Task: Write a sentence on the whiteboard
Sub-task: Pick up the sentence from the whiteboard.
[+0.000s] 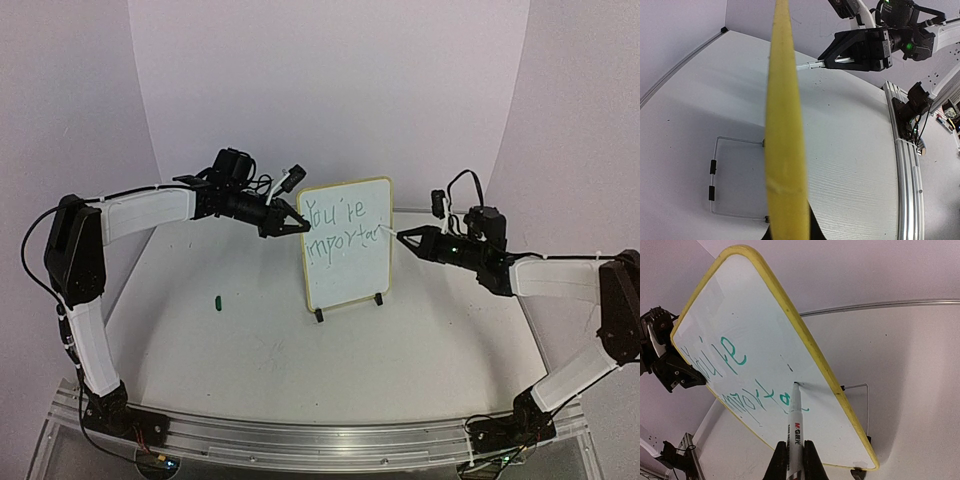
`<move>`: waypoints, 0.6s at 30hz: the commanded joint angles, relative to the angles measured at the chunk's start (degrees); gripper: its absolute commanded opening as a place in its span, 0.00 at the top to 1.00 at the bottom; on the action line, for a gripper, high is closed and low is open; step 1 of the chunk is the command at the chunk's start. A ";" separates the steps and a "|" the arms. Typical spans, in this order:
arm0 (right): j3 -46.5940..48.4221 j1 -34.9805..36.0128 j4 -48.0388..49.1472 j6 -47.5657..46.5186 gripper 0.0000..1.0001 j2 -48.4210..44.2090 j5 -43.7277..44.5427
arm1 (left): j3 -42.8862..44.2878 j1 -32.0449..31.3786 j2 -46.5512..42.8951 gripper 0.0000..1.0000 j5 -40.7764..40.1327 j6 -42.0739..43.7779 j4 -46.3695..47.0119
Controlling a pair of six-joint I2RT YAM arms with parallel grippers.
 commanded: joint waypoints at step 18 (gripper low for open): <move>-3.04 -0.17 1.71 1.73 1.00 -3.66 1.13 | 0.18 -1.49 1.10 1.00 0.70 1.33 -5.98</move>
